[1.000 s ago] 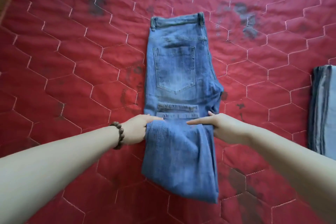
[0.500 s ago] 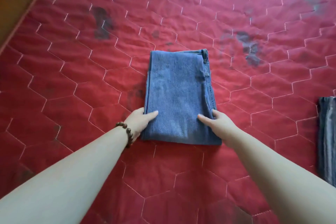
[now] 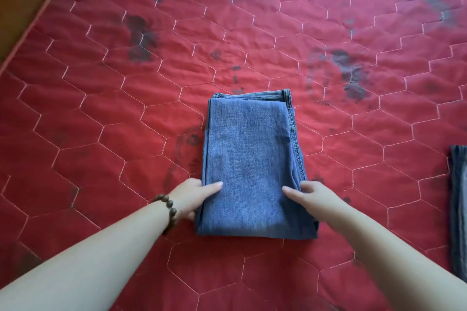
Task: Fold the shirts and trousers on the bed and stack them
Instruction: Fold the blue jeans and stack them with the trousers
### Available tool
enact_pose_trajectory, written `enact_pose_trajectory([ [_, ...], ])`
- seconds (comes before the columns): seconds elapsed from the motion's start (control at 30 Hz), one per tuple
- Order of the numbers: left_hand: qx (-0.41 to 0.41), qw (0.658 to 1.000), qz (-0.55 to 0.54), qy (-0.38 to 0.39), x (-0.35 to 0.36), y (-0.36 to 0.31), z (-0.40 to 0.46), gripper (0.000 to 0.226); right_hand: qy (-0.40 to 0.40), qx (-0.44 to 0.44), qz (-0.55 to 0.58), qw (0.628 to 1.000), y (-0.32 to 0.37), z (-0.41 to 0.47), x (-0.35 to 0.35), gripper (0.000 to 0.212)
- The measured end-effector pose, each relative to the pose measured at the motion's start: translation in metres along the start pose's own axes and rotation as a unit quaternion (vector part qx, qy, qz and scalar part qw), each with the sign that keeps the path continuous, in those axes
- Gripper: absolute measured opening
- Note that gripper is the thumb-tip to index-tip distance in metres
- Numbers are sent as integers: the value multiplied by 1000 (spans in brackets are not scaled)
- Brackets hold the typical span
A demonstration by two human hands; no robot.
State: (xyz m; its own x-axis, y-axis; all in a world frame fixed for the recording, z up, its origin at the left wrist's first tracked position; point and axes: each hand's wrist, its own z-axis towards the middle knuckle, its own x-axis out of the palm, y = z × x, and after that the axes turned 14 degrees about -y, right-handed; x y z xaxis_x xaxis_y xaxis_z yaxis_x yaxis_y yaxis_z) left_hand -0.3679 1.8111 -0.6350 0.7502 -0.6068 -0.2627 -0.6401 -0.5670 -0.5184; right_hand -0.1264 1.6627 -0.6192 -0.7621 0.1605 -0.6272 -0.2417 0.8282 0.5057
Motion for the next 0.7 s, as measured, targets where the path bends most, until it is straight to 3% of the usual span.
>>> enact_pose_trajectory([
  [0.13,137,982,-49,-123,-4,-43,24,25,-120,-57,84,988,38,28,-7,16],
  [0.27,163,958,-167,-167,11,-80,43,8,-122,-50,159,979,71,51,-2,14],
  [0.37,160,944,-234,-166,12,-94,51,12,-174,-89,157,968,80,60,-2,11],
  [0.4,164,942,-237,-172,11,-94,52,10,-183,-91,151,967,80,62,-2,10],
  [0.47,203,939,-115,-254,9,-93,50,8,-195,-84,96,972,79,65,-1,13],
  [0.5,229,919,-31,-320,7,-91,50,17,-220,-81,60,970,79,66,1,16],
  [0.57,325,844,77,-420,5,-92,43,30,-320,-125,-10,939,84,64,3,22],
  [0.63,475,758,173,-412,14,-98,39,39,-394,-272,-66,876,94,64,10,28],
  [0.7,567,687,290,-350,31,-106,44,47,-357,-395,-136,836,104,71,24,38],
])
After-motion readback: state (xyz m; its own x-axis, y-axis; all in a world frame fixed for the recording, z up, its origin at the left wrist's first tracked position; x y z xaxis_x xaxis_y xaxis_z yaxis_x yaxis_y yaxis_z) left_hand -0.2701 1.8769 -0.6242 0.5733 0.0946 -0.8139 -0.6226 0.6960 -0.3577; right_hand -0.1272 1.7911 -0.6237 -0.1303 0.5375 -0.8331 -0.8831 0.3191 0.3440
